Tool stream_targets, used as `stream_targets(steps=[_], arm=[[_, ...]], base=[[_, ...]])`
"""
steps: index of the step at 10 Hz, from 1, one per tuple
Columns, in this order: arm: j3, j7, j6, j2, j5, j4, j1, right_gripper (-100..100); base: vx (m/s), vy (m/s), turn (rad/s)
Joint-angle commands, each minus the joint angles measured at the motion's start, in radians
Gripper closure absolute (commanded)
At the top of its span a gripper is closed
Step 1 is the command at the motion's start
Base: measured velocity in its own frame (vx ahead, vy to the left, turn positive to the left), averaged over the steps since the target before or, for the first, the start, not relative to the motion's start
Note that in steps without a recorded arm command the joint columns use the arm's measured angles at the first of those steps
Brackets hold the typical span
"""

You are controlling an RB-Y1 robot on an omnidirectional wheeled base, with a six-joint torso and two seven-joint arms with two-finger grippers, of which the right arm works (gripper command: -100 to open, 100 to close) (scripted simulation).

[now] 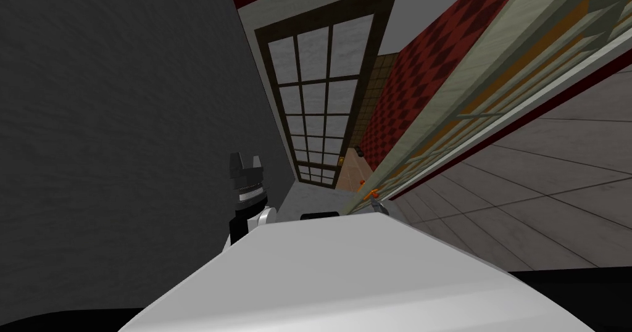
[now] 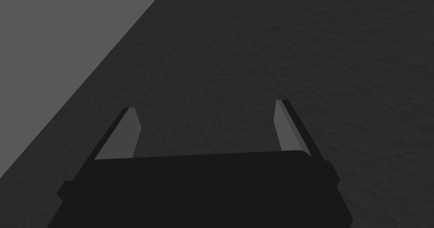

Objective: Pull the door open

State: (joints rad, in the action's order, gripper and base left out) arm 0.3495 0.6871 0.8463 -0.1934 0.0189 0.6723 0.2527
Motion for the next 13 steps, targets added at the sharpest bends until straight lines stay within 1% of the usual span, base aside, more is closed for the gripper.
stream_targets(steps=[1,11,12,13], arm=[[0.015,-0.037,-0.025,-0.012,0.023,0.014,0.014,100],[-0.017,-0.267,-0.019,-0.03,0.107,0.007,0.016,100],[-0.017,-0.267,-0.019,-0.03,0.107,0.007,0.016,100],[-0.021,-0.292,-0.018,-0.032,0.116,0.007,0.015,100]], base=[[-0.048,0.0,0.033],[-0.037,-0.008,0.05],[-0.021,-0.001,0.015],[-0.011,0.001,0.048]])
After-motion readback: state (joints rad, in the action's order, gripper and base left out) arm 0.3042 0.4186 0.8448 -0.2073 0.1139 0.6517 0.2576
